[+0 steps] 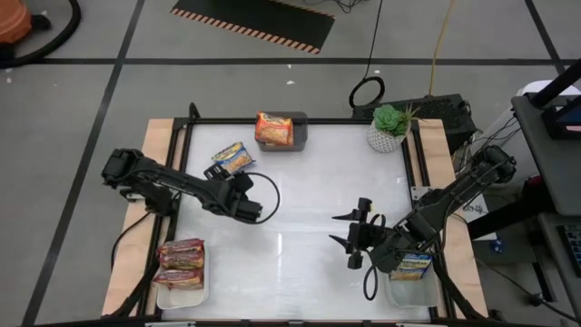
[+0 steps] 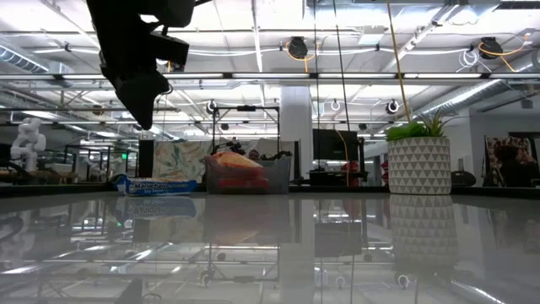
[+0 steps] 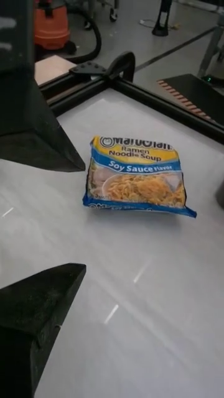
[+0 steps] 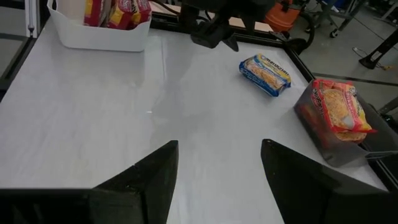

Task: Sort Maruchan noodles
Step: Put the blue noodle pack into the gray bin

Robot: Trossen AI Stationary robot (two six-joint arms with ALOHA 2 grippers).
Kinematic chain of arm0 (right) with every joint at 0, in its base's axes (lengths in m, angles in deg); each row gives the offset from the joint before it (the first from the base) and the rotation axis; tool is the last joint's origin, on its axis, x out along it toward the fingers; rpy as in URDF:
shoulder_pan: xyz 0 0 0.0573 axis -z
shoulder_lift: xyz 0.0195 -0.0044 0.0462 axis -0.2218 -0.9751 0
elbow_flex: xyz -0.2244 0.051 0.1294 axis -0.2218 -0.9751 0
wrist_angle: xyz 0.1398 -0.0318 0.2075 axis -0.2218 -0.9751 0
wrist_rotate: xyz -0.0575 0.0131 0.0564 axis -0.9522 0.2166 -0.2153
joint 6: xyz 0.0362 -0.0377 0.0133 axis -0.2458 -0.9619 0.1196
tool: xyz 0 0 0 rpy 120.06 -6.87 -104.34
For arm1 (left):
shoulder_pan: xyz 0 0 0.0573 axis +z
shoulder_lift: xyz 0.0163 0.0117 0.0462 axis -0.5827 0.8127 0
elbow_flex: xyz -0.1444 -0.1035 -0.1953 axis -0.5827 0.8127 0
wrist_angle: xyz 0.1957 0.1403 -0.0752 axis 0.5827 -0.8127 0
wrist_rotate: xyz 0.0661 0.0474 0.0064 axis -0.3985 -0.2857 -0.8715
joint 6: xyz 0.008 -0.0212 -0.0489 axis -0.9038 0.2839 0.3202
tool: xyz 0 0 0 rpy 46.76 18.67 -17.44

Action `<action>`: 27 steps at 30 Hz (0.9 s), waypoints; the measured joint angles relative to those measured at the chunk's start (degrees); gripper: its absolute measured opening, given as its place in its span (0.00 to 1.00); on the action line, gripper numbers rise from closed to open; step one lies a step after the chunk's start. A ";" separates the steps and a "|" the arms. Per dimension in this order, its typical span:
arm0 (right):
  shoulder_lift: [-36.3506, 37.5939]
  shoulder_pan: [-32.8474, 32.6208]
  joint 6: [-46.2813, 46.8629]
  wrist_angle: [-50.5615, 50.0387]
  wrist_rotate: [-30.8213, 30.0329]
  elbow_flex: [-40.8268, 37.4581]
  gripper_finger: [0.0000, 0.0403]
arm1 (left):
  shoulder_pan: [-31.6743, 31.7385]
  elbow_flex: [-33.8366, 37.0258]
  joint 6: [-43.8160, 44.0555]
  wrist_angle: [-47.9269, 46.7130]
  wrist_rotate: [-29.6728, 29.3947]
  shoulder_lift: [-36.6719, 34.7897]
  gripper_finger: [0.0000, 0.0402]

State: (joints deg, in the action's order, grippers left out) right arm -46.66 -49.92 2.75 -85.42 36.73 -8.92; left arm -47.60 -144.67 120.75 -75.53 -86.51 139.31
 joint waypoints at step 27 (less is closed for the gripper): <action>-0.02 0.02 0.02 0.02 -0.07 0.00 0.56 | 7.78 12.31 1.70 4.22 -4.82 -0.04 0.34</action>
State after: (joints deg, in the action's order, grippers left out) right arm -46.68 -49.90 2.77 -85.40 36.66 -8.92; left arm -39.82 -132.36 122.45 -71.31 -91.33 139.26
